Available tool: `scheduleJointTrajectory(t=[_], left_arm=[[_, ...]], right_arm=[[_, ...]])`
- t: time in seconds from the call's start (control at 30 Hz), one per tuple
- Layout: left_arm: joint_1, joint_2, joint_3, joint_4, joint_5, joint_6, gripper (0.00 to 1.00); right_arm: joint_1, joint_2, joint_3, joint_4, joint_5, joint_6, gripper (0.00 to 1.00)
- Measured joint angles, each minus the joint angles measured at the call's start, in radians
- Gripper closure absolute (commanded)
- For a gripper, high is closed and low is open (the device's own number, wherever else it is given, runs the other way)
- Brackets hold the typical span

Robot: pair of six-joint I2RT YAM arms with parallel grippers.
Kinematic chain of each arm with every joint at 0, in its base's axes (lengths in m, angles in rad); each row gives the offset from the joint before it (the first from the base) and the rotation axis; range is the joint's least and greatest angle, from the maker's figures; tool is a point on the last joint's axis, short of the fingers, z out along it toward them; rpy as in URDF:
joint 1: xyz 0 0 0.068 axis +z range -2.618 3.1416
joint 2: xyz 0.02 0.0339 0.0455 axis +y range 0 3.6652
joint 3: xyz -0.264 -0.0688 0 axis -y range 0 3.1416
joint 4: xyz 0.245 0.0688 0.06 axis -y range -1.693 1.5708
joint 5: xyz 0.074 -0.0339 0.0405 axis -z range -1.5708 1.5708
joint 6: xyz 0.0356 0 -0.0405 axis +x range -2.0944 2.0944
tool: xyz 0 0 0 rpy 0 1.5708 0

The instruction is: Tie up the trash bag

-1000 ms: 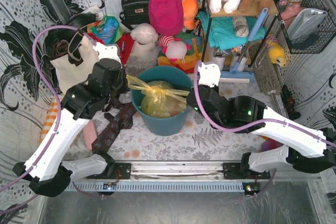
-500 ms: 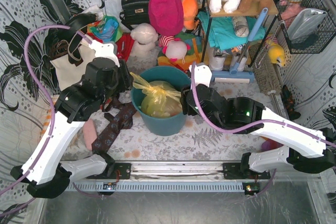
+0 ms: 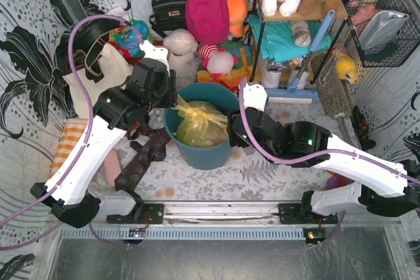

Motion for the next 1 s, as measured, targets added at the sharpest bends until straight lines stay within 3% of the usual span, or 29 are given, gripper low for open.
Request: scheduleJointTrajectory(t=[0.43,0.6,0.73,0.9,1.0], left_arm=[[0.021,0.03,0.038,-0.127,0.05,0.075,0.54],[0.038,0.043,0.035,-0.128,0.121,0.096,0.72],[0.056,0.045,0.034,-0.126,0.164,0.104,0.88],[0.066,0.043,0.022,-0.122,0.186,0.111,0.99],[0.068,0.042,0.008,-0.119,0.191,0.111,1.0]], right_arm=[[0.0,0.0,0.0,-0.013,0.0,0.004,0.46],[0.0,0.0,0.0,-0.014,-0.011,0.01,0.33],[0.0,0.0,0.0,-0.023,-0.024,0.022,0.32],[-0.003,0.0,0.0,-0.059,-0.017,0.064,0.35],[-0.018,-0.01,-0.01,-0.079,-0.011,0.095,0.34]])
